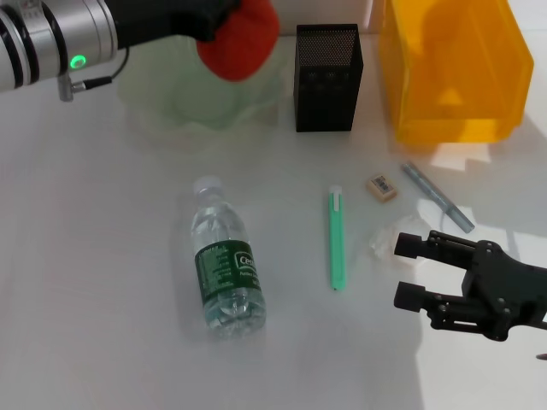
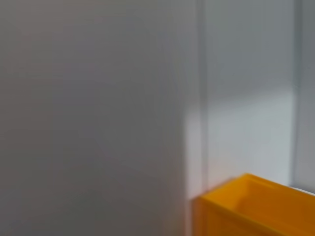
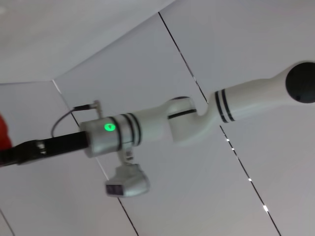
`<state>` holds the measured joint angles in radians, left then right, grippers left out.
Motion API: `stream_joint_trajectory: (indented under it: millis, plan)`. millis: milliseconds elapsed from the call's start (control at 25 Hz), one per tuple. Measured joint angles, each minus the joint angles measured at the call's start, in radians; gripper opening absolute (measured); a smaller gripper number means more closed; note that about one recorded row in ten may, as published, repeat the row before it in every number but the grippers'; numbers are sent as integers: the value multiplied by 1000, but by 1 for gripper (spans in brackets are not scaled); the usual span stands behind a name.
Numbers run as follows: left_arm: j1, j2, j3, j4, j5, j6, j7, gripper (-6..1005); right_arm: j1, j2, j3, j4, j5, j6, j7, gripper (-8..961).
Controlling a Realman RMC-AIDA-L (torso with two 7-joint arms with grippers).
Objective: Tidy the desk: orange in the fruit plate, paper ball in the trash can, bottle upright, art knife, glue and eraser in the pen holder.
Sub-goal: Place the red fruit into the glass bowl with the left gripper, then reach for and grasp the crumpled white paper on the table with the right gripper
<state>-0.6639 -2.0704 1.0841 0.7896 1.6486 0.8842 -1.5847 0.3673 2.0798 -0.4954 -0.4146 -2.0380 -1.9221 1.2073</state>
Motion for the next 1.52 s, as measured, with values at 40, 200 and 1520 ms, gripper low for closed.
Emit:
stream_joint_trajectory:
  millis: [40,200,1520]
  plan:
    - [0,0,0,0,0,0,0,76,0,0,0,0,0,0,0,799]
    - [-67,1,-57,-107,0,-178,-30,117,9,0,0,34,6,0,-28,798]
    - [239,101,-106,23,31,827,40,862,172,-51,-441,-1261,-323,-86,1195,794]
